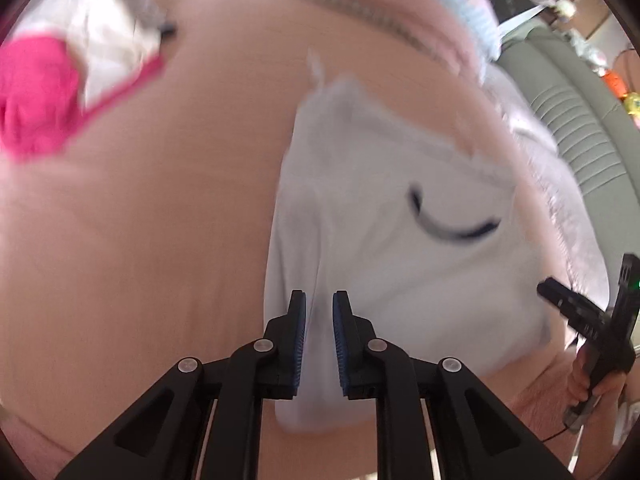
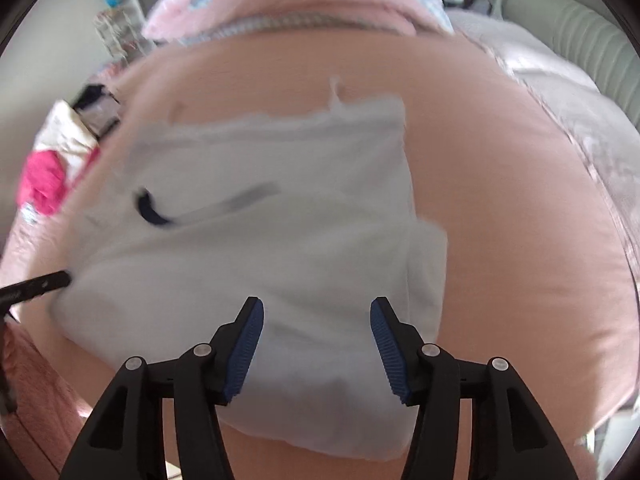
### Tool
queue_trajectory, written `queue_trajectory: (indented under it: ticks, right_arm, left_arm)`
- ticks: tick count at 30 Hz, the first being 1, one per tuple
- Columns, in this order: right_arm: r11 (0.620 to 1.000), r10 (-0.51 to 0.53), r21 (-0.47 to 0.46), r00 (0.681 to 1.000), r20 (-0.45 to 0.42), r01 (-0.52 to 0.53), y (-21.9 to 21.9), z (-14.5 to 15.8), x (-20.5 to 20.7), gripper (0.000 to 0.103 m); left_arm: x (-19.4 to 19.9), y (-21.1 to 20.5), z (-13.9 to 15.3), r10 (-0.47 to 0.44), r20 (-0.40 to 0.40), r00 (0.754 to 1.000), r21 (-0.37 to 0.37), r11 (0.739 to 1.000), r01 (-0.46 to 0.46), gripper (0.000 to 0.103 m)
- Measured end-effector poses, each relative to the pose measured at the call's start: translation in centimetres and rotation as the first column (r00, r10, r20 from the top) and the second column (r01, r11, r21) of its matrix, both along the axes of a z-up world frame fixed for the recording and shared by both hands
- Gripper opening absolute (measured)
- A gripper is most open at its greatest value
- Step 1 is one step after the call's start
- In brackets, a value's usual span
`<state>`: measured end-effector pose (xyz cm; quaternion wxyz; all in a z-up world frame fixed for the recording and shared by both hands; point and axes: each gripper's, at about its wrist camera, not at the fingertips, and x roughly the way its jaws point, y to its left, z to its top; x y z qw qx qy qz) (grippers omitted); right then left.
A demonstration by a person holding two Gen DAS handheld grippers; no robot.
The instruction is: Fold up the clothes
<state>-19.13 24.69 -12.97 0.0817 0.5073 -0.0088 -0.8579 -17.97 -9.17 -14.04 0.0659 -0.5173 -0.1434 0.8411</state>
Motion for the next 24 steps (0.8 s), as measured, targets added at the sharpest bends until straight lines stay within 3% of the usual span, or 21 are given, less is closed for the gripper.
queue_trajectory:
  ticks: [2, 4, 7, 9, 11, 12, 15, 17, 18, 19, 21, 23, 24]
  right_arm:
    - [1.000, 0.019, -0.009, 0.999, -0.036, -0.020, -0.5, 1.0, -0.9, 0.054]
    - [0.999, 0.029, -0.022, 0.999, -0.035, -0.030, -1.2, 0.8, -2.0, 0.054]
    - [0.997, 0.068, -0.050, 0.997, 0.037, -0.066, -2.9, -0.9, -3.2, 0.054]
    - [0.991, 0.137, -0.019, 0.988, 0.069, -0.136, -4.6, -2.1, -3.4, 0.054]
    - [0.983, 0.172, 0.047, 0.981, 0.086, -0.177, -5.4, -3.5, -3.0, 0.055]
    - [0.981, 0.180, 0.062, 0.980, 0.090, -0.186, -5.4, -4.1, -2.7, 0.056]
    - [0.977, 0.197, 0.064, 0.977, 0.080, -0.203, -4.5, -4.5, -1.4, 0.057]
    - [0.979, 0.195, 0.051, 0.978, 0.068, -0.198, -3.5, -4.1, -0.7, 0.057]
    - [0.981, 0.188, 0.045, 0.980, 0.064, -0.191, -2.9, -3.8, -0.5, 0.057]
    - [0.986, 0.164, 0.031, 0.985, 0.053, -0.166, -2.2, -3.2, -0.6, 0.057]
    - [0.993, 0.115, -0.012, 0.993, 0.010, -0.115, -0.7, -1.8, -0.8, 0.057]
    - [0.995, 0.065, -0.074, 0.997, -0.039, -0.068, 0.5, -0.7, -1.5, 0.057]
    - [0.994, 0.064, -0.083, 0.998, -0.017, -0.065, 0.6, -1.1, -2.2, 0.057]
  left_arm:
    - [-2.0, 1.8, 2.0, -0.077, -0.087, 0.993, -0.058, 0.996, 0.072, 0.013]
    - [-3.4, 4.4, 1.5, -0.160, -0.105, 0.981, -0.082, 0.985, 0.152, 0.013]
    - [-4.5, 8.9, -2.0, -0.319, -0.017, 0.948, -0.168, 0.935, 0.312, 0.013]
    - [-5.2, 10.4, -3.6, -0.369, 0.006, 0.930, -0.200, 0.910, 0.362, 0.013]
    - [-6.0, 10.3, -4.6, -0.340, 0.001, 0.941, -0.253, 0.910, 0.329, 0.013]
    - [-6.6, 9.4, -4.9, -0.290, -0.019, 0.957, -0.276, 0.921, 0.274, 0.013]
    - [-8.1, 5.3, -5.0, -0.099, -0.033, 0.995, -0.219, 0.971, 0.090, 0.012]
    - [-8.4, 3.8, -4.4, 0.002, -0.042, 0.999, -0.224, 0.975, -0.012, 0.012]
    - [-8.2, 3.8, -3.7, 0.011, -0.070, 0.998, -0.213, 0.977, -0.026, 0.012]
    - [-7.7, 4.1, -2.9, -0.014, -0.101, 0.995, -0.182, 0.983, -0.004, 0.012]
    - [-6.5, 6.2, -1.6, -0.154, -0.148, 0.977, -0.122, 0.983, 0.137, 0.012]
    - [-5.5, 9.0, -1.5, -0.318, -0.148, 0.936, -0.090, 0.947, 0.308, 0.013]
    - [-5.5, 10.3, -2.0, -0.377, -0.124, 0.918, -0.082, 0.926, 0.369, 0.013]
